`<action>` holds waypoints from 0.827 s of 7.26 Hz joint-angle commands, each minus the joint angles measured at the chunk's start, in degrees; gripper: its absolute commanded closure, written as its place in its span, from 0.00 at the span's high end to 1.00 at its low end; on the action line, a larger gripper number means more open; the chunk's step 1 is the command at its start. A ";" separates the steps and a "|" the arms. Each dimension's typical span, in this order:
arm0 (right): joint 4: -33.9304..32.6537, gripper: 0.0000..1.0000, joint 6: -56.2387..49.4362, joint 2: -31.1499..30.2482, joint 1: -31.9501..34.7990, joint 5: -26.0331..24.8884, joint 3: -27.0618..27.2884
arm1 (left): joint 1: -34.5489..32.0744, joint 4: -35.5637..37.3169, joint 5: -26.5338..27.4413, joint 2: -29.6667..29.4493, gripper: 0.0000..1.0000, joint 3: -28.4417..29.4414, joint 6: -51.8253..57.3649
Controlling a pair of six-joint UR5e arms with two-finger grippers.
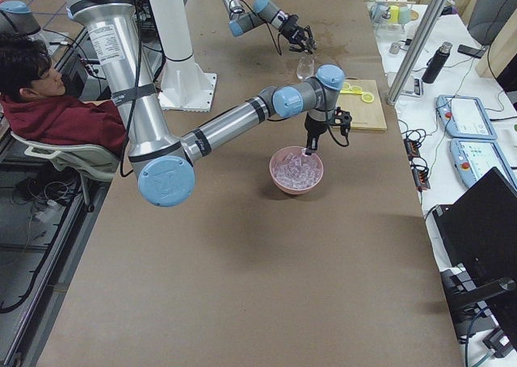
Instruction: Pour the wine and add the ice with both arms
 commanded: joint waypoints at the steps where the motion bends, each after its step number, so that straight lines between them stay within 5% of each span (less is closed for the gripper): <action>1: 0.06 0.14 0.16 0.03 0.09 0.09 0.16 | 1.15 1.84 1.94 -0.79 0.00 -0.12 2.61; 6: 0.15 0.14 0.24 0.03 0.09 0.09 0.42 | 1.33 6.50 4.66 -2.98 0.00 -0.47 7.08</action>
